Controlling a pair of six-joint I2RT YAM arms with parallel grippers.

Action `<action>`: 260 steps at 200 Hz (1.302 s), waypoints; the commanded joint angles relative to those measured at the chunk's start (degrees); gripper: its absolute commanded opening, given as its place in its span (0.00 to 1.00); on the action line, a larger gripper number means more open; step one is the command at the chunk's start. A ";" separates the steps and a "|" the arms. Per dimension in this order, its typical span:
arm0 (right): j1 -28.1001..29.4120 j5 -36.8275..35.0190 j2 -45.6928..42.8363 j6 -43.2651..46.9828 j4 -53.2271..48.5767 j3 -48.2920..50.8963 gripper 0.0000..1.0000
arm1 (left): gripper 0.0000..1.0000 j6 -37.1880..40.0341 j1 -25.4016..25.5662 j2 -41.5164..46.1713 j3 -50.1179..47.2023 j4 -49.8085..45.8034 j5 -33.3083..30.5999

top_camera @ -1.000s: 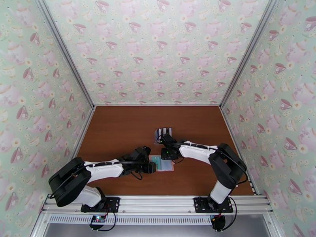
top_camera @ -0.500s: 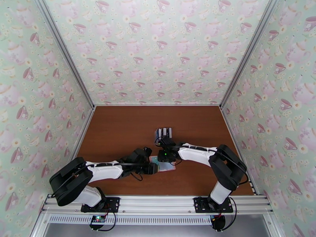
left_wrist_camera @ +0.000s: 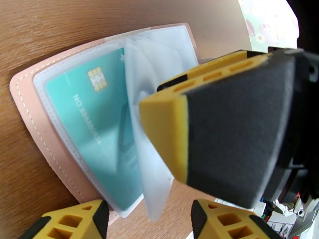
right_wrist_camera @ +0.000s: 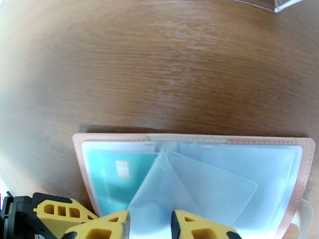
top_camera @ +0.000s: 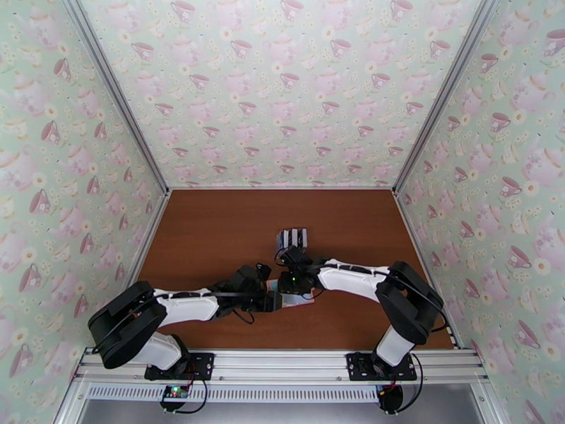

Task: Put the credit cards into the card holder

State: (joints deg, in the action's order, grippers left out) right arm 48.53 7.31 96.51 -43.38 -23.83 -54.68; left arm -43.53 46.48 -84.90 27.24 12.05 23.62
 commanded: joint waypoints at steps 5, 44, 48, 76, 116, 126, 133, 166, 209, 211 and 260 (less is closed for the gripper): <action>0.55 1.66 -1.72 -1.10 0.58 0.23 0.34 | 0.60 0.62 -0.25 -0.61 -0.18 -5.00 -1.53; 0.47 -0.14 -3.11 -0.12 -1.72 -0.84 0.34 | 0.52 1.84 -0.25 -1.67 1.02 -10.48 -5.22; 0.38 -0.52 -3.51 0.06 -2.16 -0.87 0.34 | 0.51 1.86 -0.25 -1.69 1.03 -10.74 -5.48; -1.12 -1.75 -7.02 0.81 -3.78 -0.79 0.34 | 0.44 1.92 -0.25 -1.46 1.23 -12.33 -6.91; -3.54 -2.47 -11.38 1.95 -6.02 -0.34 0.35 | 0.37 2.55 -0.25 -0.88 2.73 -14.95 -8.53; -3.79 -2.34 -12.02 1.98 -6.10 -0.10 0.35 | 0.35 2.89 -0.25 -0.86 3.27 -15.96 -8.80; -3.92 -2.23 -12.22 1.99 -6.02 0.09 0.35 | 0.34 2.92 -0.25 -0.77 3.80 -16.82 -8.81; -4.06 0.54 -11.57 1.90 -3.34 1.56 0.34 | 0.27 4.26 -0.23 -0.53 6.55 -22.27 -13.50; -3.92 6.95 -8.39 -0.07 3.97 3.88 0.26 | 0.24 6.44 -0.24 -0.88 10.17 -28.08 -16.94; -3.89 7.15 -8.21 -0.16 4.32 3.94 0.25 | 0.24 6.44 -0.20 -0.88 10.28 -28.19 -16.94; -2.70 11.55 -4.12 -1.87 10.51 4.87 0.10 | 0.20 6.97 -0.16 -1.87 11.25 -29.06 -17.37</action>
State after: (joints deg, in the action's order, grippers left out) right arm 45.08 15.00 90.65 -44.14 -18.33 -50.83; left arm -38.00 46.48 -85.17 37.26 -13.98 8.27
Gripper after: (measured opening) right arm 0.119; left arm 0.215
